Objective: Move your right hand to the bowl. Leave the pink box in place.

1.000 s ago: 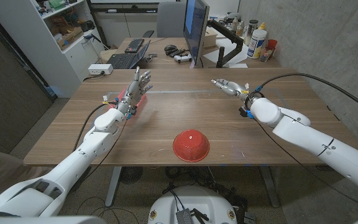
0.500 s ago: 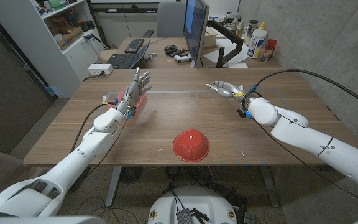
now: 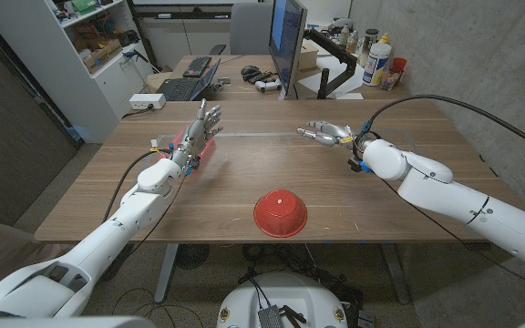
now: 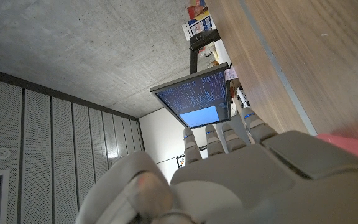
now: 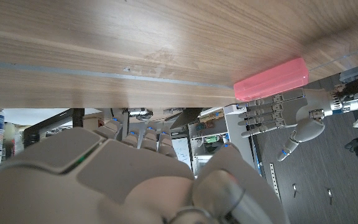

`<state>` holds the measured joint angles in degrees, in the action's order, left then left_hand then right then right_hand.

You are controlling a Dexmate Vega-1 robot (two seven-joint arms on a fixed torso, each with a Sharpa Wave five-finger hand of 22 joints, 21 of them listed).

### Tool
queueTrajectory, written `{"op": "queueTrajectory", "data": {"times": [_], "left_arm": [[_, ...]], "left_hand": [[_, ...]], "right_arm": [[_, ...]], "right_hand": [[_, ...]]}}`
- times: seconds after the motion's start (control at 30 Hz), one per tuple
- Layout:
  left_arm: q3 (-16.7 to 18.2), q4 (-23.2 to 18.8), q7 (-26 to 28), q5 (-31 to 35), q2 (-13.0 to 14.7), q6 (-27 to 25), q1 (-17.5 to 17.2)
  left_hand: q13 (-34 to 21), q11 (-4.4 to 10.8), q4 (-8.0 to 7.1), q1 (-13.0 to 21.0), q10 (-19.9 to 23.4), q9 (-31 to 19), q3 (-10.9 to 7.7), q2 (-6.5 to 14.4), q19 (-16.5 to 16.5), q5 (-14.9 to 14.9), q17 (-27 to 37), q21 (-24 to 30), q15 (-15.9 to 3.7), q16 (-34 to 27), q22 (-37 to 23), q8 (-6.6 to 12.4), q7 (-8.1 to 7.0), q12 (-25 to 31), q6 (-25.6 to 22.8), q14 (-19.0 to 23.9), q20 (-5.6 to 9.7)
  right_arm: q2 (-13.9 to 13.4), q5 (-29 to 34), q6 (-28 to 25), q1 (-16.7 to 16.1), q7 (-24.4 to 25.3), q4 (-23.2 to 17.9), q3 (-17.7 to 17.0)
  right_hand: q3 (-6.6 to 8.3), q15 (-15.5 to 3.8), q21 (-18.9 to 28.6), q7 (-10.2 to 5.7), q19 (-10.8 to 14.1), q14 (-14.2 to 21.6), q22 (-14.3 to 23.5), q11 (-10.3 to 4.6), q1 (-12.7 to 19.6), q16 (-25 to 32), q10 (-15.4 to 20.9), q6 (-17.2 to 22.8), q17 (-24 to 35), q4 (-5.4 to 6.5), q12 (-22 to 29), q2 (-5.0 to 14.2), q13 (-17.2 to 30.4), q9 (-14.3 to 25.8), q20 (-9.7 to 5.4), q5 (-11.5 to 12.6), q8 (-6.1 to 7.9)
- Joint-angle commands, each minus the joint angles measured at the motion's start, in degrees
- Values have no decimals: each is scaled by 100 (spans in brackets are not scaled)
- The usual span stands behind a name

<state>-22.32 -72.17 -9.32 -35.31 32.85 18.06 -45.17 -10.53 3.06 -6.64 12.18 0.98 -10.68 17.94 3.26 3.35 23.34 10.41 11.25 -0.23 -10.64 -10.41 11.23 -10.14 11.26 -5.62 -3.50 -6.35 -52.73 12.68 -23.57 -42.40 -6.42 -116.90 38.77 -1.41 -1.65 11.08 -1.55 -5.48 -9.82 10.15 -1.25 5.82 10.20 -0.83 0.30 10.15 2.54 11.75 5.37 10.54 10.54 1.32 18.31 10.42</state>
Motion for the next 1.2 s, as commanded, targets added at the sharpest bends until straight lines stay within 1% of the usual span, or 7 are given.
{"op": "queueTrajectory", "data": {"times": [0.03, 0.23, 0.53, 0.6, 0.7, 0.93, 1.2], "left_arm": [[-65, -66, 14, 100, 62, -95, 36], [-114, -47, -25, 153, 61, -103, 87], [-140, -26, 25, 217, 66, -135, 123], [-140, -35, 24, 214, 67, -141, 124], [-143, -50, 20, 237, 77, -117, 130], [-139, -60, 76, 270, 80, -114, 131], [-140, -93, 114, 275, 88, -126, 81]], "left_hand": [[-11, -10, 32, 31, -53, -9, 11, -50, -17, 53, 1, 27, 5, -7, -12, -4, -15, -5, 36, -47, -6], [-12, -11, 34, 33, -55, -10, 12, -54, -19, 55, 1, 27, 14, -6, -12, -3, -13, -3, 36, -55, 3], [-12, -11, 35, 35, -65, -10, 12, -58, -26, 58, 2, 25, 16, -7, -13, -8, -17, -5, 51, -61, 5], [-12, -10, 36, 36, -68, -10, 13, -59, -26, 59, 2, 25, 16, -7, -13, -9, -17, -6, 54, -62, 6], [-12, -17, 36, 36, -66, -10, 13, -60, -29, 60, 2, 24, 16, -7, -13, -10, -17, -4, 59, -64, 8], [-12, -10, 37, 37, -70, -10, 13, -63, -27, 63, 2, 26, 16, -6, -13, -11, -19, -3, 65, -74, 13], [-12, -13, 39, 39, -71, -11, 13, -67, -31, 66, 2, 25, 19, -5, -13, -14, -27, -1, 79, -84, 12]], "right_arm": [[45, 446, 42, 55, -349, -61, 164], [40, 588, 155, 10, -385, -80, 157], [-50, 899, 238, -92, -476, -282, 115], [-72, 906, 272, -161, -432, -323, 51], [-142, 1126, 214, -203, -481, -482, 54], [-177, 1417, 202, -311, -570, -686, 16], [-214, 1875, -67, -460, -709, -1031, -18]], "right_hand": [[-10, -173, 23, -56, -21, -55, 16, -7, -54, 44, -54, -26, 17, 31, 6, 24, 8, 11, 1, 32, 26], [-11, -172, 17, -56, -34, -71, 16, -4, -59, 36, -80, -36, 16, 35, -1, 28, 8, 11, -1, 41, 26], [-14, -170, 14, -66, -42, -79, 15, -22, -67, 32, -94, -84, 15, 39, -1, 28, 8, 12, 10, 53, 13], [-16, -169, 14, -84, -43, -73, 15, -33, -71, 33, -135, -145, 14, 40, -14, 27, 9, 12, 6, 62, -3], [-18, -164, 14, -98, -43, -71, 15, -39, -73, 33, -150, -158, 13, 41, -17, 26, 9, 12, 10, 68, -3], [-20, -168, 14, -99, -43, -77, 14, -58, -76, 31, -162, -165, 12, 42, -17, 24, 9, 12, 6, 76, 3], [-23, -154, 10, -100, -54, -97, 14, -39, -79, 23, -182, -169, 12, 43, -19, 23, 9, 13, 3, 88, 10]]}}
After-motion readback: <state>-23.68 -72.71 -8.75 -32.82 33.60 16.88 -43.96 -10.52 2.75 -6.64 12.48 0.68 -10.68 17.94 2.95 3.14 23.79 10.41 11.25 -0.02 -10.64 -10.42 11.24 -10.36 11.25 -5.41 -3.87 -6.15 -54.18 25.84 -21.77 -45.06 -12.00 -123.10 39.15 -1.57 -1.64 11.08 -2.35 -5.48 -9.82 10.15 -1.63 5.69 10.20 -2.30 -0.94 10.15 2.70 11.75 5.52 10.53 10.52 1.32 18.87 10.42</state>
